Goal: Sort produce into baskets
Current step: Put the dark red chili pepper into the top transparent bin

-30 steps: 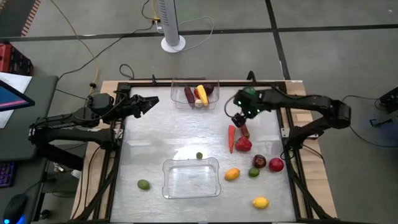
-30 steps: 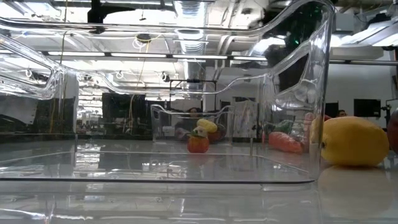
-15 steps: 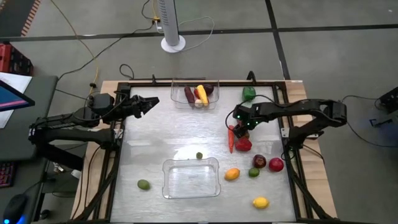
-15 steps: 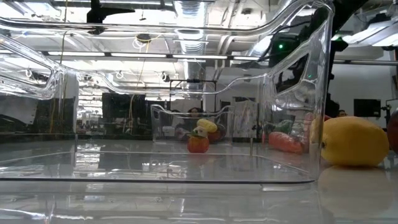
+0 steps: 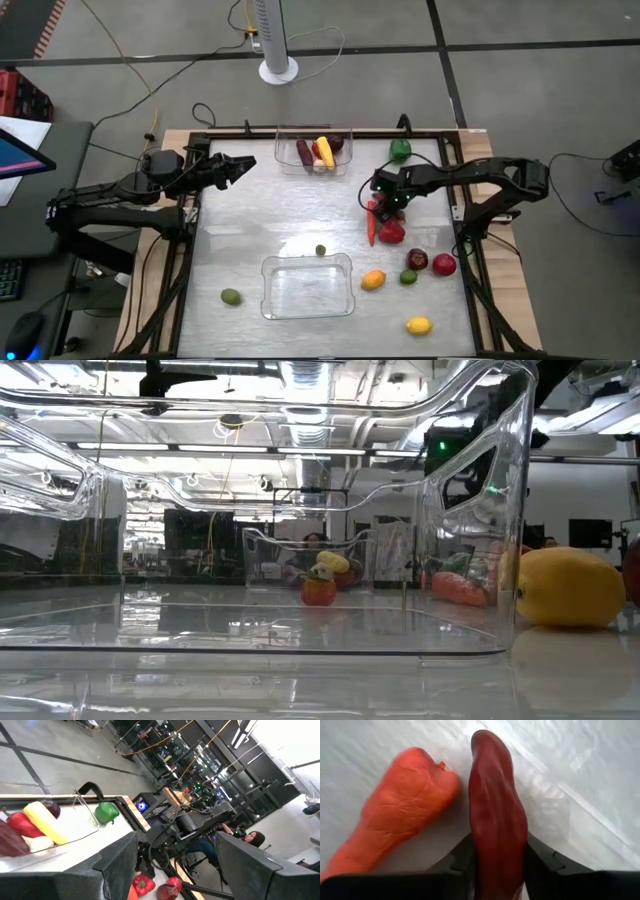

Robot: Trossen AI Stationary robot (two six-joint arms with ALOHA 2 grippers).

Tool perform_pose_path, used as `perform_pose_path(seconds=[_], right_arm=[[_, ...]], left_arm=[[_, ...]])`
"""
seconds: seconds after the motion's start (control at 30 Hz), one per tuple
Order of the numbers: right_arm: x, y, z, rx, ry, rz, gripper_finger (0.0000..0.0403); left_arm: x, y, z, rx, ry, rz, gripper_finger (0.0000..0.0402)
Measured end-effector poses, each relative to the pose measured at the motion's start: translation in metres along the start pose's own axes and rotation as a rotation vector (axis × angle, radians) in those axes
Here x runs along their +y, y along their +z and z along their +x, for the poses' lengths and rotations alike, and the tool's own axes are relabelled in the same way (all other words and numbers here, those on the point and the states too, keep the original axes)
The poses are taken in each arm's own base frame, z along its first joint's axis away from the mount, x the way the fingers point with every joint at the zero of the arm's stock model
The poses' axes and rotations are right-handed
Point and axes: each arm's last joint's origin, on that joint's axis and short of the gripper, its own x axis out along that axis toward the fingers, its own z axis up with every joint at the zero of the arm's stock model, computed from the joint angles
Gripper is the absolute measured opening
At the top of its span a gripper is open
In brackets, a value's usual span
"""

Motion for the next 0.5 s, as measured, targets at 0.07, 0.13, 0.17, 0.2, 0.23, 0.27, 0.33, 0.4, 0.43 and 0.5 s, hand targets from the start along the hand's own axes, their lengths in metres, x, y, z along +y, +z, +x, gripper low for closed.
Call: perform_pose_path(seconds=[0.07, 0.13, 0.17, 0.2, 0.23, 0.27, 0.33, 0.4, 0.43, 0.5], right_arm=[[0.001, 0.012, -0.015, -0.05, 0.02, 0.003, 0.014], [-0.001, 0.027, -0.034, -0.138, -0.002, 0.023, 0.014], [-0.003, 0.035, -0.044, -0.191, -0.024, 0.034, 0.014], [-0.005, 0.044, -0.055, -0.247, -0.051, 0.051, 0.0141], [-0.006, 0.055, -0.066, -0.312, -0.074, 0.072, 0.0148], [-0.007, 0.066, -0.079, -0.388, -0.089, 0.097, 0.0159], [-0.009, 0.087, -0.103, -0.529, -0.08, 0.121, 0.0184], [-0.007, 0.108, -0.123, -0.66, -0.041, 0.106, 0.0202], [-0.006, 0.118, -0.131, -0.721, -0.022, 0.097, 0.0206], [-0.002, 0.135, -0.145, -0.815, 0.007, 0.092, 0.0209]], left_arm=[[0.0, 0.0, 0.0, 0.0, 0.0, 0.0, 0.0251], [0.0, 0.0, 0.0, 0.0, 0.001, 0.0, 0.0251], [0.0, 0.0, 0.0, 0.0, 0.001, 0.0, 0.0251], [0.0, 0.0, 0.0, 0.0, 0.001, 0.0, 0.0251], [0.0, 0.0, 0.0, 0.0, 0.001, 0.0, 0.0251], [0.0, 0.0, 0.0, 0.0, 0.001, 0.0, 0.0251], [0.0, 0.0, 0.0, 0.0, 0.001, 0.0, 0.0251], [0.0, 0.0, 0.0, 0.0, 0.001, 0.003, 0.0251], [0.0, 0.0, 0.0, 0.0, 0.001, 0.004, 0.0251], [0.0, 0.0, 0.0, 0.0, 0.001, 0.006, 0.0251]])
